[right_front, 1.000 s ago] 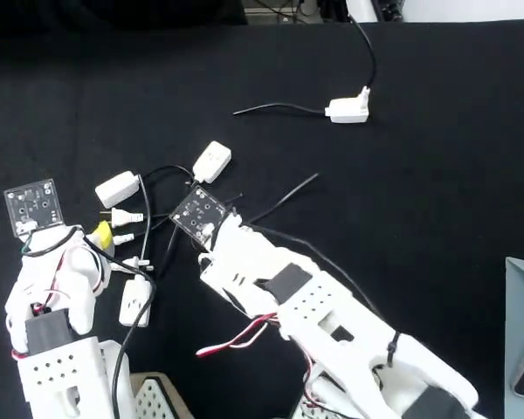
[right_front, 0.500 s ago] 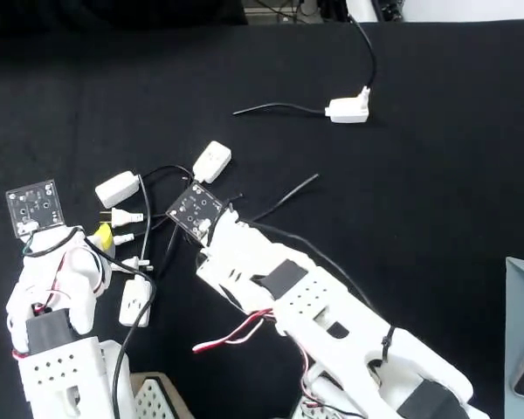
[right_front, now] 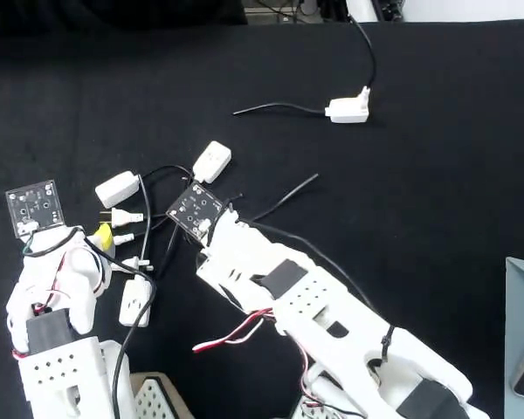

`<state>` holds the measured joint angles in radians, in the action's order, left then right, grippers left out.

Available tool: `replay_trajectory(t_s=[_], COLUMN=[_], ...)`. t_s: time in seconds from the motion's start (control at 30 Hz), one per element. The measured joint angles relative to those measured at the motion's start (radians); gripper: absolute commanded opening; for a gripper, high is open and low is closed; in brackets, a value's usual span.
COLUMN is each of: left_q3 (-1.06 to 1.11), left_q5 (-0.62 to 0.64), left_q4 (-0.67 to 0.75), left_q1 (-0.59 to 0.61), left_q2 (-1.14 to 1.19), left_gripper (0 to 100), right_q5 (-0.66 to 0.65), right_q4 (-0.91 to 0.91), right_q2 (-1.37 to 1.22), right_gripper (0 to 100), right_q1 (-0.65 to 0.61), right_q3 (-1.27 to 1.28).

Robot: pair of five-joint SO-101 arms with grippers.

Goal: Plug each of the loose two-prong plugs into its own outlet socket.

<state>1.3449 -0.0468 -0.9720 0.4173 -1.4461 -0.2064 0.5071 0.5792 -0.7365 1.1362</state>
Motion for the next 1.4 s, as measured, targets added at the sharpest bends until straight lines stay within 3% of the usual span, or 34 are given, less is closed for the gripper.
replay_trajectory(t_s=[0.37, 0.97, 1.23, 1.4], left_q3=[0.000, 0.018, 0.018, 0.018], left_q5=[0.000, 0.000, 0.000, 0.000], left_q4=[0.000, 0.000, 0.000, 0.000], left_q1=[0.000, 0.000, 0.000, 0.000], left_q2=[0.000, 0.000, 0.000, 0.000], left_gripper=[23, 23, 23, 23], right_q5=[0.002, 0.003, 0.002, -0.006], right_q4=[-0.086, -0.091, 0.103, 0.141], right_q2=[-0.169, -0.232, -0.031, -0.008], right_gripper=[1.1, 1.1, 1.1, 1.1], right_q1=[0.000, -0.002, 0.005, 0.107], right_q3=[-0.003, -0.043, -0.077, -0.141])
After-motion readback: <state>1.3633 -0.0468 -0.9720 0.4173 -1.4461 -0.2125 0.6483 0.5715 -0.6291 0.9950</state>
